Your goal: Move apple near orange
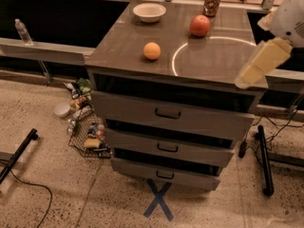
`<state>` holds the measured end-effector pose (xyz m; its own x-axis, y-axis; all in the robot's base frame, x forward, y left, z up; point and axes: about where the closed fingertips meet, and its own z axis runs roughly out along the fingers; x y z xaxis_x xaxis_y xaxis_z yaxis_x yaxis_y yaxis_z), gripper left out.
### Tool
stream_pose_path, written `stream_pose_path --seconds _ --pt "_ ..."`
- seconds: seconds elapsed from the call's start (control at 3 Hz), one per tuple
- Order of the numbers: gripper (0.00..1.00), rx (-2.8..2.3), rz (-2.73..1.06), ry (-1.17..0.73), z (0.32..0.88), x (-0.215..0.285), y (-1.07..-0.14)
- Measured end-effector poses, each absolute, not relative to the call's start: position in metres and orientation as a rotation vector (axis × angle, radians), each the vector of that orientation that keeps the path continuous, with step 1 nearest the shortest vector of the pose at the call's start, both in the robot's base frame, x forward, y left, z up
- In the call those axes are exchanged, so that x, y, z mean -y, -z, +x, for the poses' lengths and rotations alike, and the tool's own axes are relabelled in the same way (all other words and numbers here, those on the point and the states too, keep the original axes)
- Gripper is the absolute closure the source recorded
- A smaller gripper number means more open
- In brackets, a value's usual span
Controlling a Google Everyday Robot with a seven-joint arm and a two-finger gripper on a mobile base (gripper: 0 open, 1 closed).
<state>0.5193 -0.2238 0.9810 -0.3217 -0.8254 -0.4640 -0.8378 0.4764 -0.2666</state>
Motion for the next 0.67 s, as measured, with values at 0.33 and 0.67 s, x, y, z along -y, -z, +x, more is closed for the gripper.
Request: stream_pose_path --seconds 0.33,0.67 --pt "0.0 -2.135 -1.166 -0.116 0.565 0.235 -0.981" --pt "0.0 -2.061 -0.944 -0.246 0.608 0.249 -0.957"
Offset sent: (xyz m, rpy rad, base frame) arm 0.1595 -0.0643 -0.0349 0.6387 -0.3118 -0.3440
